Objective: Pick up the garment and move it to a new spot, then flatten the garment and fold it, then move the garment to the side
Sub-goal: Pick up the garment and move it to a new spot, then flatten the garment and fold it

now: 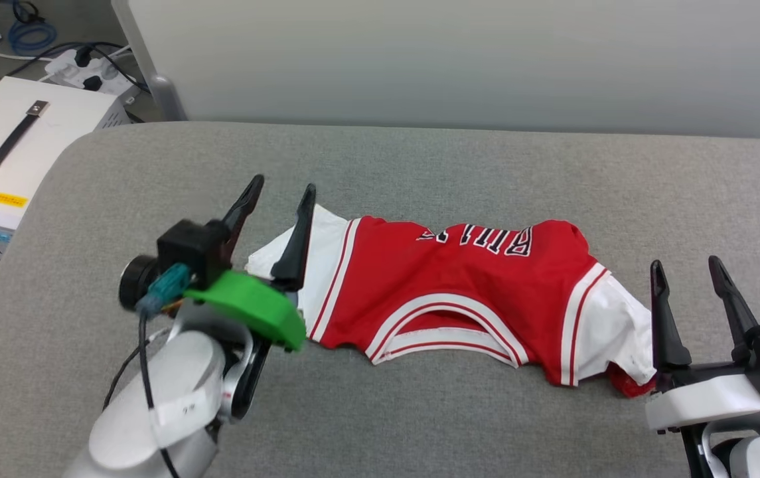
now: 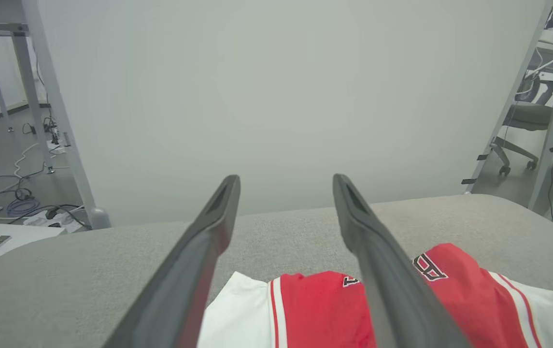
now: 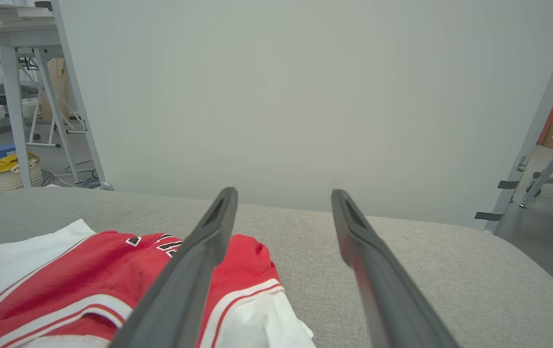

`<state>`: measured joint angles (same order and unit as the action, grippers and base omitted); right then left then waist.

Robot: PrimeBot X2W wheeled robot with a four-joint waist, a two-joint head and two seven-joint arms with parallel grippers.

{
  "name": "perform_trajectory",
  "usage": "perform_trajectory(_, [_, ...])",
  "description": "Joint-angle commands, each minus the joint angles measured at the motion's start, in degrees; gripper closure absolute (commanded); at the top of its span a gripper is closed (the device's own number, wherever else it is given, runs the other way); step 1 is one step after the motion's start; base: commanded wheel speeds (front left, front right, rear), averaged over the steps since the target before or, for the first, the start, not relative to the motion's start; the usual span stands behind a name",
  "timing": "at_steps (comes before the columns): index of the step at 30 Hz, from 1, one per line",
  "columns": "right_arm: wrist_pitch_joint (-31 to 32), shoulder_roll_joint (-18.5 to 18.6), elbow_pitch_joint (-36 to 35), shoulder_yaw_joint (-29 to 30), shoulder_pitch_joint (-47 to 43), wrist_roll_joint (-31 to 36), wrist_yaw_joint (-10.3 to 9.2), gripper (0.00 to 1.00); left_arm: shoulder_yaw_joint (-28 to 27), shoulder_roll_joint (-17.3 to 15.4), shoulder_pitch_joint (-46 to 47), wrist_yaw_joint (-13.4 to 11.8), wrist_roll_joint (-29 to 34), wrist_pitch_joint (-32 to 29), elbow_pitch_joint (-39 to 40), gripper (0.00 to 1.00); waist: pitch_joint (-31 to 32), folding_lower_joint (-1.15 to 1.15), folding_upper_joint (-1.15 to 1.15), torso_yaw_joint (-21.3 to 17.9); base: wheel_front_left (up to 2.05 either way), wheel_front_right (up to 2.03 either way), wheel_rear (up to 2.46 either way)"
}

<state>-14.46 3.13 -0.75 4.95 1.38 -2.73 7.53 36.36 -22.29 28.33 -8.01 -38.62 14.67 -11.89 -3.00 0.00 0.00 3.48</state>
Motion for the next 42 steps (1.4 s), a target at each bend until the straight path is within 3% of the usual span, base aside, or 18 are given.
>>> perform_trajectory(1, [-0.54, 0.53, 0.02, -0.29, -1.01, -0.37, -0.04, 0.0, -2.16, -0.3, -3.75, -0.73, 2.05, 0.31, 2.31, 0.0, 1.54, 0.0, 0.0, 1.03, 0.0, 0.0, 0.0])
perform_trajectory(6, [-0.54, 1.33, 0.4, -1.54, -2.57, -1.46, -0.04, 0.0, -10.64, 1.35, -15.35, -1.19, 6.93, 0.32, 8.45, 0.0, 2.57, 0.0, 0.0, 1.24, 0.0, 0.0, 0.0])
perform_trajectory(12, [-0.54, 2.07, 0.81, -2.34, -4.04, -2.35, -0.04, 0.0, -16.33, 5.74, -23.18, 1.87, 11.88, 0.32, 9.79, 0.0, 3.11, 0.0, 0.0, 1.46, 0.0, 0.0, 0.0])
perform_trajectory(18, [-0.54, 1.71, 1.0, -2.52, -4.24, -2.67, -0.04, 0.0, -20.26, 10.11, -25.97, 4.72, 15.84, 0.32, 9.44, 0.0, 3.12, 0.0, 0.0, 1.18, 0.0, 0.0, 0.0])
perform_trajectory(27, [0.91, 2.61, 1.01, -4.37, -3.09, -2.44, -0.04, 0.0, -25.03, 13.48, -25.23, 8.84, 20.13, 0.32, 8.78, 0.0, 1.33, 0.0, 0.0, 1.1, 0.0, 0.0, 0.0])
perform_trajectory(31, [9.22, 5.27, 0.99, -8.64, -2.08, -4.41, -0.04, 0.0, -26.78, 15.18, -24.49, 10.42, 21.48, 0.32, 9.07, 0.0, -0.06, 0.0, 0.0, 1.67, 0.0, 0.0, 0.0])
perform_trajectory(39, [36.96, 13.13, 0.97, -18.72, 2.27, -13.51, -0.04, 0.0, -29.18, 17.81, -23.16, 13.03, 23.53, 0.32, 9.66, 0.0, -3.65, 0.0, 0.0, 3.93, 0.0, 0.0, 0.0])
perform_trajectory(42, [43.25, 14.41, 1.47, -19.69, 3.7, -15.39, -0.04, 0.0, -29.41, 18.39, -22.48, 13.62, 23.88, 0.32, 9.46, 0.0, -4.89, 0.0, 0.0, 5.09, 0.0, 0.0, 0.0])
